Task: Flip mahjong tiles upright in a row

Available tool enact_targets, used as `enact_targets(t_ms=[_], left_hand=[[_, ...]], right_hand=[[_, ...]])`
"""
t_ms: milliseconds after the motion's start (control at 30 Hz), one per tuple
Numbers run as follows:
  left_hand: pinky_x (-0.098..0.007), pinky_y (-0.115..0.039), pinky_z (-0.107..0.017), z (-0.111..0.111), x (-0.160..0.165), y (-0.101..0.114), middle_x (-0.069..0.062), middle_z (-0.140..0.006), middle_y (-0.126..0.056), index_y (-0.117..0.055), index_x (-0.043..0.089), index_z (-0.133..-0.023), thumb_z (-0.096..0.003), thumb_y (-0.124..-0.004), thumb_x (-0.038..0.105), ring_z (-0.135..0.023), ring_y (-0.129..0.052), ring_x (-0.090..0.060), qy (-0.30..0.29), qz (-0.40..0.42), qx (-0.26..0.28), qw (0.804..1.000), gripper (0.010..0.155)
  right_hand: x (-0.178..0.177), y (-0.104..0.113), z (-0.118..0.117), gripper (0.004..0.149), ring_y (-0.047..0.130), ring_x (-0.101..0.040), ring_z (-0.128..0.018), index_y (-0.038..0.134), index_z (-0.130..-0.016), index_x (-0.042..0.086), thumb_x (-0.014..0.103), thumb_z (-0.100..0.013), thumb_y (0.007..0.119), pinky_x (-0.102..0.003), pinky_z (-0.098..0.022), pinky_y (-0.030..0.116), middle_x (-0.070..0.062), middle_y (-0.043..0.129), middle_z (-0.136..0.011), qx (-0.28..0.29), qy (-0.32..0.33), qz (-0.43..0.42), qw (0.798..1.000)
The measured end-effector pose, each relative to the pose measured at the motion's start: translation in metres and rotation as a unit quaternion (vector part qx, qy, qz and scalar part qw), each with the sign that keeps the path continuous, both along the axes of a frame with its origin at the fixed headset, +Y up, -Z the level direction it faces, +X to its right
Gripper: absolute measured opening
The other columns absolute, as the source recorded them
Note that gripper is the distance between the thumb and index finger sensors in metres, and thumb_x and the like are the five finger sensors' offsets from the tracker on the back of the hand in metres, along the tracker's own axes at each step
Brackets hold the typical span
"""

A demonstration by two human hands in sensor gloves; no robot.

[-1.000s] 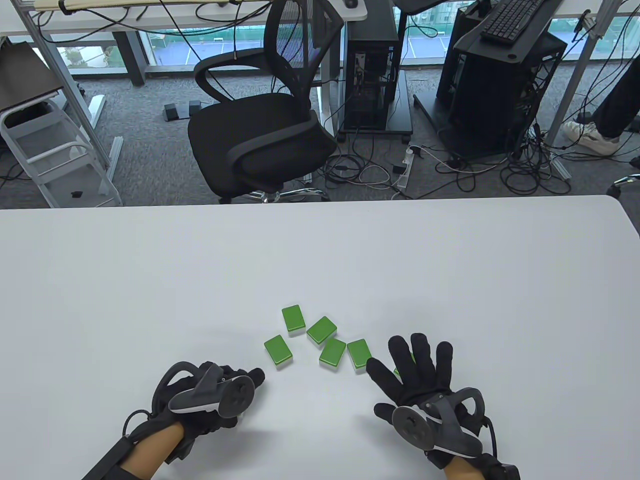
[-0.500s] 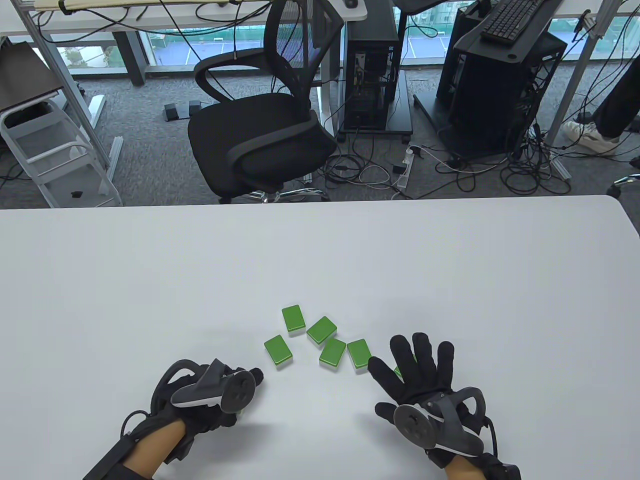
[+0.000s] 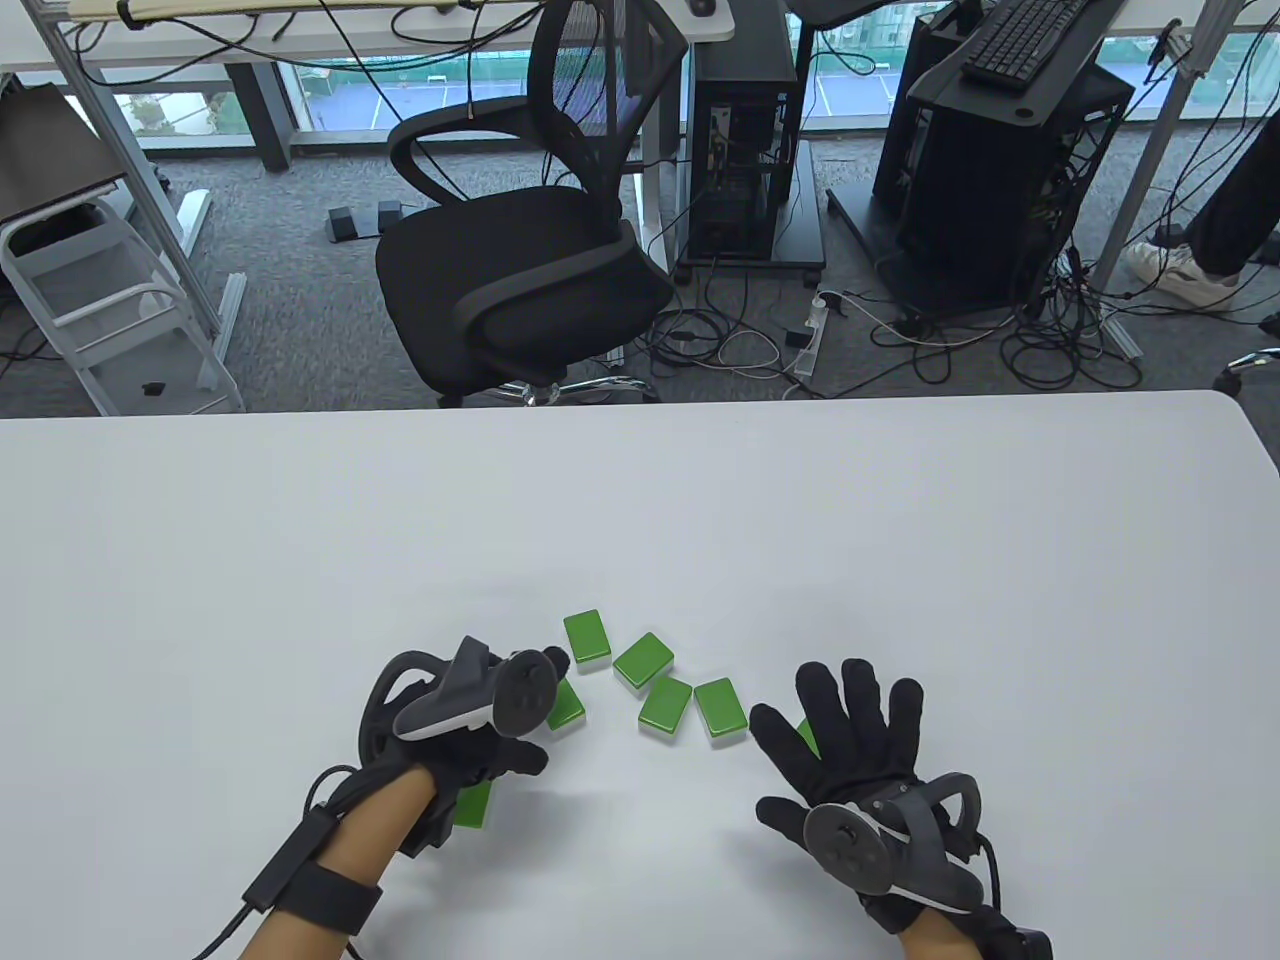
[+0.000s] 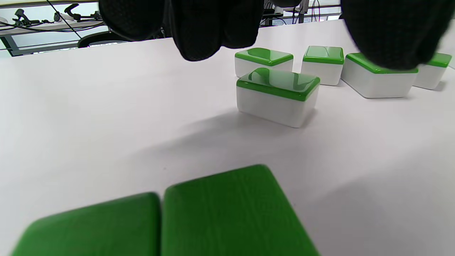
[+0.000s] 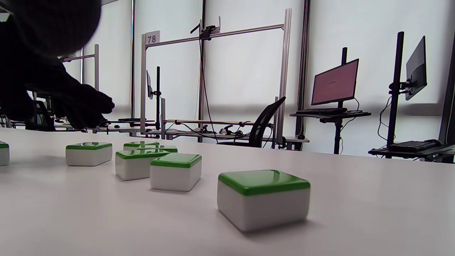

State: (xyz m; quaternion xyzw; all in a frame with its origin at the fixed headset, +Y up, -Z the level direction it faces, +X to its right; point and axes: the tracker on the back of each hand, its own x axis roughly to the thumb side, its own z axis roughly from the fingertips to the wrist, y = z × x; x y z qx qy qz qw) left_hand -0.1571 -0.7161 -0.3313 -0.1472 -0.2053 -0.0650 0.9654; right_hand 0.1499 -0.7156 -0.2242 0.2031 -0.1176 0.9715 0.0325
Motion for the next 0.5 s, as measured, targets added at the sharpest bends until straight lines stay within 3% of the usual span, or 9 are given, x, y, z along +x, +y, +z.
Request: enact_targets(t_ms=[200,400,500], left_hand=[[-0.054,-0.071,-0.068,-0.015,0.025,-0.017,0.0,-0.108,-0.069,-0.038,0.031,-0.105,-0.0276,-0.082,0.061,-0.095,-0.083,-0.028,0.026,-0.056,0.02,0.998,0.093],[-0.054,-0.071,-0.068,-0.02,0.034,-0.036,0.002,-0.108,-0.068,-0.023,0.037,-0.104,-0.0288,-0.08,0.062,-0.094,-0.084,-0.026,0.033,-0.077,0.033,0.996,0.097],[-0.054,-0.071,-0.068,-0.022,0.035,-0.043,0.003,-0.107,-0.068,-0.021,0.038,-0.104,-0.031,-0.079,0.061,-0.093,-0.085,-0.026,0.036,-0.097,0.014,0.995,0.096]], right_hand=[[0.0,0.0,0.001,0.089,-0.012,-0.041,-0.094,0.001,-0.095,0.046,0.06,-0.041,0.07,-0.07,-0.067,0.006,-0.002,-0.013,-0.107,0.003,0.002,-0.001,1.0],[-0.002,-0.002,0.001,0.089,-0.012,-0.041,-0.094,0.0,-0.095,0.046,0.06,-0.041,0.07,-0.07,-0.067,0.006,-0.002,-0.013,-0.107,-0.001,0.008,0.002,1.0],[-0.003,-0.004,0.0,0.089,-0.012,-0.041,-0.094,0.001,-0.095,0.046,0.06,-0.041,0.07,-0.07,-0.067,0.006,-0.002,-0.013,-0.108,-0.004,0.009,0.006,1.0]])
